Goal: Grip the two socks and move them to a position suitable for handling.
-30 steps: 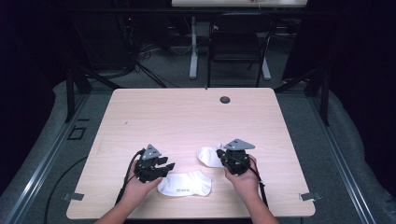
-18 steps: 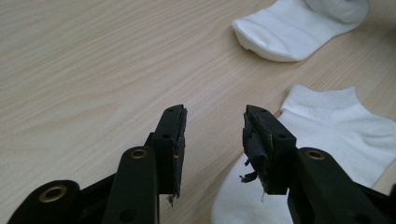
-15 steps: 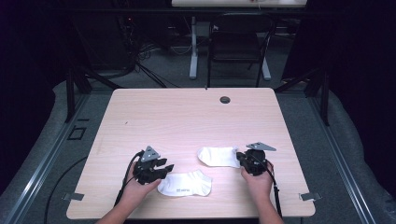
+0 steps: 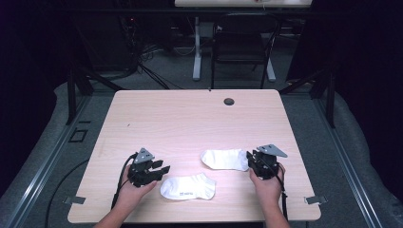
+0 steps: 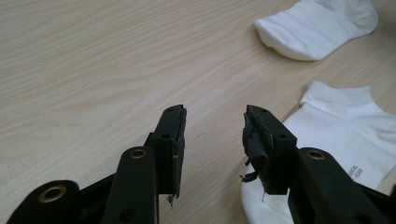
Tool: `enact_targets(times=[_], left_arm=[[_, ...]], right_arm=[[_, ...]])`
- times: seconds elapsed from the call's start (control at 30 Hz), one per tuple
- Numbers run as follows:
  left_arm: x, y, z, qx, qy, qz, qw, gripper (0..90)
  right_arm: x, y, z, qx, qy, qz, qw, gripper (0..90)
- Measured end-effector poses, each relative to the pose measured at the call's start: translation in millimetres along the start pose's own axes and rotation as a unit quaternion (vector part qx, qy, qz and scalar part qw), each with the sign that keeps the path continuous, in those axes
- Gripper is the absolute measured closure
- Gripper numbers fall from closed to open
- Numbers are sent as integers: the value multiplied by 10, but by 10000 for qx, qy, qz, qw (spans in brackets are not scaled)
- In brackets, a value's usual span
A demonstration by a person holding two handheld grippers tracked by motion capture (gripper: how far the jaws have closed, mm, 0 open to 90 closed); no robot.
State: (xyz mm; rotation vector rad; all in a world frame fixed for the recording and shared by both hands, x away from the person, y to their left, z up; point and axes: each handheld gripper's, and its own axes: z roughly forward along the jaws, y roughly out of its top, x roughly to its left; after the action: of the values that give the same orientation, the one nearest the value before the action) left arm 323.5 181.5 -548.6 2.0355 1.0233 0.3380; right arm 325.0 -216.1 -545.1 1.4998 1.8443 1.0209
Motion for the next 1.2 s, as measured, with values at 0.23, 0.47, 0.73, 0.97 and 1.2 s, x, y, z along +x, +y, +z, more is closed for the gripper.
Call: enact_targets(times=[0.23,0.47,0.73,0.97,1.2], left_arm=[[-9,-15,-64,-14,-44,-12,10000,575],[70,-96,-132,44,-33,-88,9999,574],[125,-138,-86,37,-114,-239,9996,574],[140,-148,-82,58,-104,-175,9998,574],[153,-145,-91,35,-63,-155,9999,574]], right_arm=[[181,-65,256,482,120,-527,9974,635],[240,-114,422,903,96,-632,9939,629],[460,-51,531,959,380,-632,9927,660],[778,-1,638,965,656,-851,9895,668],[1005,21,699,974,845,-955,9870,671]])
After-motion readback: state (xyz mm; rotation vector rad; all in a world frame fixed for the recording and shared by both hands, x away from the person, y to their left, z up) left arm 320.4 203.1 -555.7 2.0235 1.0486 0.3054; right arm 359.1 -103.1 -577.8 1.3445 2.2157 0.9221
